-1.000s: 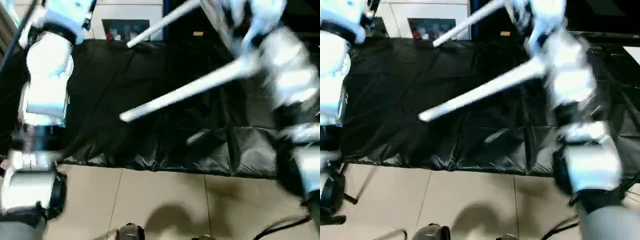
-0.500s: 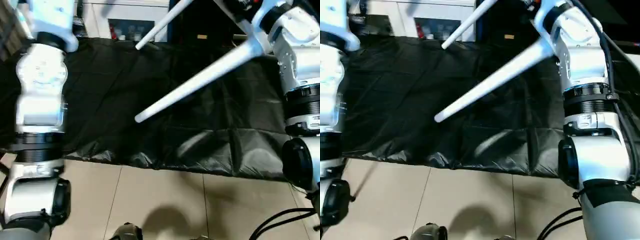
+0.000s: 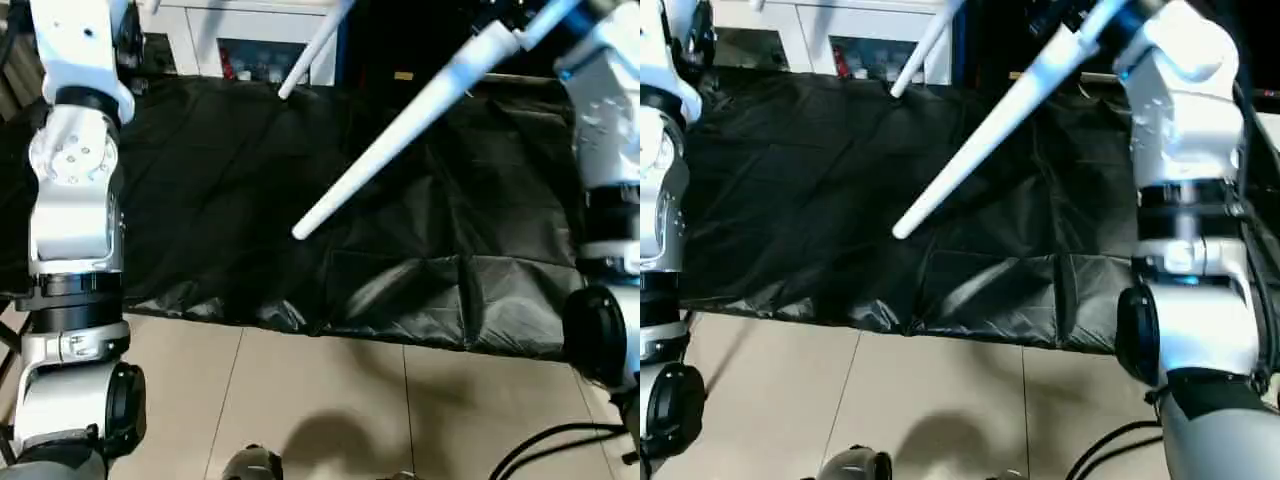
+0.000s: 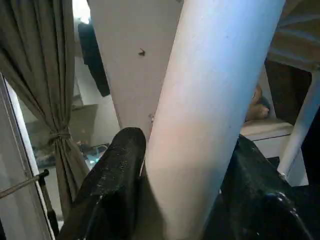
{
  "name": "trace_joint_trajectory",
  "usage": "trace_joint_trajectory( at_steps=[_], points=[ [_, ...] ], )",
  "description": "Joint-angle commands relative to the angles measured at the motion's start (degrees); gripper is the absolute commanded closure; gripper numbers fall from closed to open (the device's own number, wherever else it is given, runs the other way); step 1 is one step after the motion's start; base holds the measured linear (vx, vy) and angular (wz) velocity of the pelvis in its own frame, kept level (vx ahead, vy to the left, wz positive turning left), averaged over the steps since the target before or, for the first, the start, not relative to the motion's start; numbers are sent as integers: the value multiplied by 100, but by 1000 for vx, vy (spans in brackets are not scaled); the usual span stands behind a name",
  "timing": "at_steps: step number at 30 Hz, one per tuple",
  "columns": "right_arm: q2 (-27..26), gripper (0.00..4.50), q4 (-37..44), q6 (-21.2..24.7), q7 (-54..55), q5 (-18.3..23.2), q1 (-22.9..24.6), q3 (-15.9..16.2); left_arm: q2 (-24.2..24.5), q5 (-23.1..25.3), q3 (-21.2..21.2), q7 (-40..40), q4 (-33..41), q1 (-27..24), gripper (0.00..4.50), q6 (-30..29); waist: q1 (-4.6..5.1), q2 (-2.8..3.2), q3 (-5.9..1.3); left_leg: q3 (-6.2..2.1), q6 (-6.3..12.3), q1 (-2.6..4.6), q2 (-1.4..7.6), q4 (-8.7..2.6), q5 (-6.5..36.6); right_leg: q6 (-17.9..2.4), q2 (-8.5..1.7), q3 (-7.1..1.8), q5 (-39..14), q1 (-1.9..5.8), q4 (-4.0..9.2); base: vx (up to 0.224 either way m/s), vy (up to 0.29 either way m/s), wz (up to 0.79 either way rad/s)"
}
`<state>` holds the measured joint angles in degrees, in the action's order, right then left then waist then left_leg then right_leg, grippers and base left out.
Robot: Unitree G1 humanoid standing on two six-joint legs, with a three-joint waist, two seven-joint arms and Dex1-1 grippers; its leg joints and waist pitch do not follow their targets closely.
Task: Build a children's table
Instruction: Flip table
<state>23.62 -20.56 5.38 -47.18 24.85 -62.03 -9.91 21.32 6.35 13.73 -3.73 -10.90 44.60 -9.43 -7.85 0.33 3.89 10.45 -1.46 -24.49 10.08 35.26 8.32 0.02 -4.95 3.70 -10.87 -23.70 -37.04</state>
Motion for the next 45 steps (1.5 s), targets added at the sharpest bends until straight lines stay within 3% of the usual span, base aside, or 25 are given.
trace_joint_trajectory(
  at_steps=[1, 3, 4, 5, 7, 8, 10, 14, 21, 25, 27, 28, 30, 32, 34, 36, 37, 41, 45],
  points=[
    [91, 0, 530, 457, -85, 278, 353, -74, -29, -300, 21, -103, -33, -3, 246, 211, 6, -72, -491, -118, 131, 246, 283, -385, 1322, -985, -324, -228, -975, 213, 452, 0, 0, 0],
    [137, 0, 871, 749, -70, 282, 833, 22, 14, -305, 18, -150, -59, -18, 246, 281, -20, -63, -495, -126, 76, 256, 292, -403, 1262, -921, -316, -229, -910, 204, 454, 0, 0, 0],
    [102, 0, 1266, 1064, 54, 239, 1555, 191, 61, -316, 31, -204, -89, -20, 248, 332, -1, -57, -506, -140, -20, 261, 299, -421, 1383, -930, -322, -222, -904, 201, 437, 0, 0, 0],
    [58, 0, 1405, 1130, 111, 195, 1900, 278, 89, -309, 29, -229, -95, -19, 249, 336, -39, -40, -496, -134, -87, 300, 309, -439, 1433, -871, -316, -231, -860, 173, 470, 0, 0, 0],
    [29, 0, 1477, 1154, 149, 166, 2089, 327, 107, -307, 28, -245, -90, -20, 251, 333, 9, -74, -517, -166, -235, 282, 296, -476, 1734, -876, -336, -213, -1016, 230, 472, 0, 0, 0],
    [-46, 0, 1480, 1224, 300, 86, 2380, 381, 133, -311, 27, -266, -99, -18, 252, 329, 3, -100, -539, -152, -255, 295, 292, -451, 1696, -903, -348, -219, -961, 213, 469, 0, 0, 0],
    [-145, 0, 1410, 1223, 511, -117, 2826, 502, 181, -316, 22, -309, -118, -12, 254, 347, -7, -73, -509, -149, -263, 273, 284, -458, 1738, -907, -360, -221, -1118, 191, 490, 0, 0, 0],
    [-392, 0, 1079, 1266, 983, -328, 3263, 513, 262, -344, -13, -438, -168, 14, 257, 409, -7, -69, -489, -172, -366, 284, 287, -480, 2016, -778, -375, -229, -1514, 165, 534, 0, 0, 0],
    [-861, 0, -440, 647, 1450, -457, 2677, 349, 359, -387, -57, -588, -167, 58, 264, 370, 23, -39, -506, -177, -457, 284, 283, -474, 2094, -937, -386, -223, -1317, 155, 489, 0, 0, 0],
    [-1240, 0, -1861, 140, 1055, -96, 1803, 40, 466, -366, -89, -700, -82, 31, 266, 248, 12, -46, -512, -182, -394, 260, 290, -470, 2037, -1101, -414, -222, -1087, 180, 436, 0, 0, 0],
    [-1288, 0, -2035, 89, 994, -41, 1689, -19, 481, -370, -90, -716, -62, 20, 266, 231, -16, -29, -511, -164, -353, 279, 305, -470, 1934, -1129, -391, -220, -910, 163, 428, 0, 0, 0],
    [-1406, 0, -2502, -26, 816, 111, 1384, -195, 523, -389, -83, -766, 17, -31, 266, 172, -33, -68, -523, -154, -305, 267, 303, -467, 1822, -1185, -398, -220, -709, 185, 393, 0, 0, 0],
    [-1451, 0, -2739, -95, 751, 146, 1238, -256, 556, -385, -89, -804, 76, -73, 267, 139, -47, -58, -525, -151, -267, 261, 310, -468, 1712, -1284, -408, -209, -581, 194, 371, 0, 0, 0],
    [-1506, 0, -3335, -316, 579, -2, 918, -196, 600, -395, -86, -862, 196, -178, 269, 51, -61, -115, -524, -141, -230, 245, 305, -468, 1622, -1343, -409, -197, -553, 211, 348, 0, 0, 0],
    [-1526, 0, -3500, -402, 396, -74, 835, -135, 600, -416, -74, -882, 229, -227, 271, 22, -74, -86, -515, -134, -236, 252, 315, -469, 1675, -1326, -426, -204, -665, 192, 363, 0, 0, 0],
    [-1546, 0, -3662, -450, -60, -89, 748, -75, 588, -474, -53, -930, 220, -332, 272, 11, -70, -115, -513, -135, -211, 251, 317, -473, 1649, -1319, -418, -203, -615, 206, 357, 0, 0, 0],
    [-1548, 28, -3675, -424, -235, -82, 734, -43, 584, -495, -50, -954, 205, -380, 273, 25, -70, -117, -511, -134, -191, 248, 317, -474, 1644, -1318, -416, -204, -600, 210, 356, 0, 0, 0],
    [-1500, 60, -3610, -227, -942, -9, 733, 51, 549, -547, -56, -1030, 94, -546, 273, 72, -83, -132, -501, -128, -127, 249, 325, -472, 1632, -1293, -419, -212, -698, 205, 373, 0, 0, 0],
    [-1398, 80, -3504, -156, -1478, -39, 794, 195, 481, -589, -130, -1145, -52, -682, 276, 166, -108, -121, -488, -140, -232, 282, 335, -493, 1938, -1223, -417, -214, -1050, 172, 411, 0, 0, 0]
  ],
)
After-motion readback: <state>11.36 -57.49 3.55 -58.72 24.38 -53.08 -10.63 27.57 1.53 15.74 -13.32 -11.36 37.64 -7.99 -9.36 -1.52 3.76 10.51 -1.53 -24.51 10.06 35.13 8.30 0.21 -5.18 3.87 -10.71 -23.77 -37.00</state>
